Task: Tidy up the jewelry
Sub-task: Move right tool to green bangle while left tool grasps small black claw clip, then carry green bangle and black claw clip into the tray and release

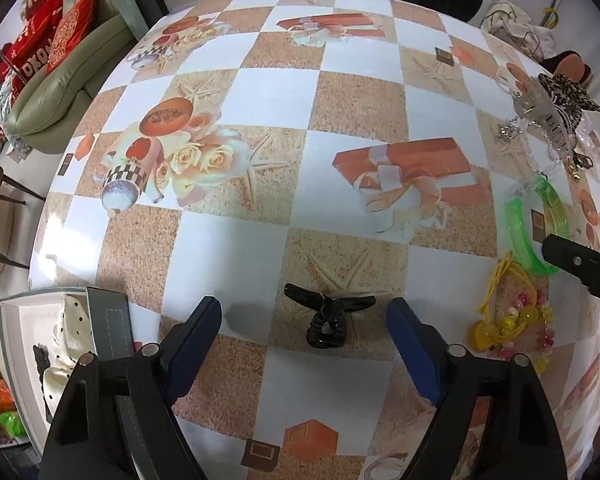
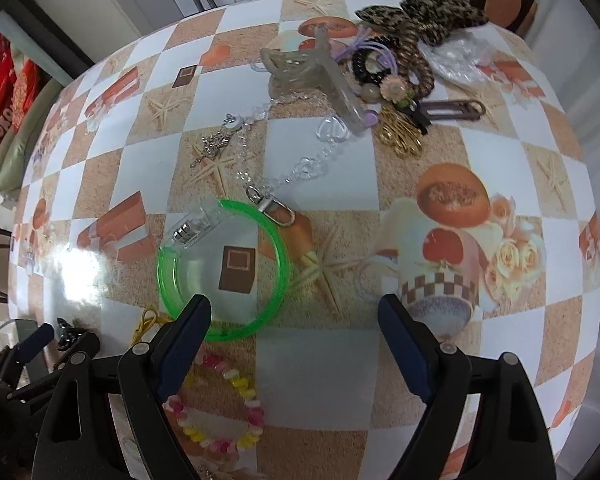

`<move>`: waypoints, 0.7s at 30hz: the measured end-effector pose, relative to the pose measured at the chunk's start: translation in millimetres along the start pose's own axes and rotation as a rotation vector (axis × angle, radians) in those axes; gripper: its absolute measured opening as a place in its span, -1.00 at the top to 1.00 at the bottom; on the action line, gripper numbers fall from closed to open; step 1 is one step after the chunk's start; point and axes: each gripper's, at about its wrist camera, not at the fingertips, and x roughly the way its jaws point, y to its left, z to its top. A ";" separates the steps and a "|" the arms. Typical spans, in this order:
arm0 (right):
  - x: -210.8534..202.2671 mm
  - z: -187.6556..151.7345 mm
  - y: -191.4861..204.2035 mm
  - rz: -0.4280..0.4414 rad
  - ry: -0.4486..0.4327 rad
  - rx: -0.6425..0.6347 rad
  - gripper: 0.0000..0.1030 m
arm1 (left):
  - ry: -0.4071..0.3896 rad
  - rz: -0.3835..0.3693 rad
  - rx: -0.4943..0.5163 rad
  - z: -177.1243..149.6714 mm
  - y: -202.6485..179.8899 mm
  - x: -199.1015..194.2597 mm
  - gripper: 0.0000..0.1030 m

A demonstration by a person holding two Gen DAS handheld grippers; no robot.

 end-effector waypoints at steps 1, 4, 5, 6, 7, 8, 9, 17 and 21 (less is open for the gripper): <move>0.7 0.8 4.0 -0.016 -0.006 -0.014 -0.59 | -0.002 -0.005 0.005 0.2 -1.3 -0.4 -0.57; 3.1 3.5 14.8 -0.062 -0.024 -0.049 -0.44 | -0.010 -0.016 0.021 1.3 -5.1 -1.6 -0.43; 3.9 4.1 17.2 -0.073 -0.027 -0.055 -0.42 | -0.011 -0.024 0.023 -0.9 -8.4 -3.5 -0.33; 4.6 4.7 20.1 -0.087 -0.030 -0.063 -0.38 | -0.011 -0.033 0.025 -0.9 -9.0 -4.0 -0.29; 5.1 5.1 22.1 -0.096 -0.033 -0.068 -0.35 | -0.011 -0.037 0.029 -0.1 -10.6 -4.5 -0.22; 5.5 5.9 23.6 -0.101 -0.034 -0.071 -0.34 | -0.013 -0.038 0.033 0.4 -11.7 -5.0 -0.11; 6.0 6.3 25.8 -0.105 -0.037 -0.077 -0.29 | -0.015 -0.042 0.037 1.0 -11.7 -6.2 -0.03; 4.3 4.4 44.6 -0.098 -0.063 -0.126 0.66 | -0.025 -0.063 0.046 -5.1 -15.0 -13.7 0.22; 1.6 3.5 42.0 -0.069 -0.070 -0.088 0.87 | -0.039 -0.081 0.037 -10.8 -6.3 -22.4 0.22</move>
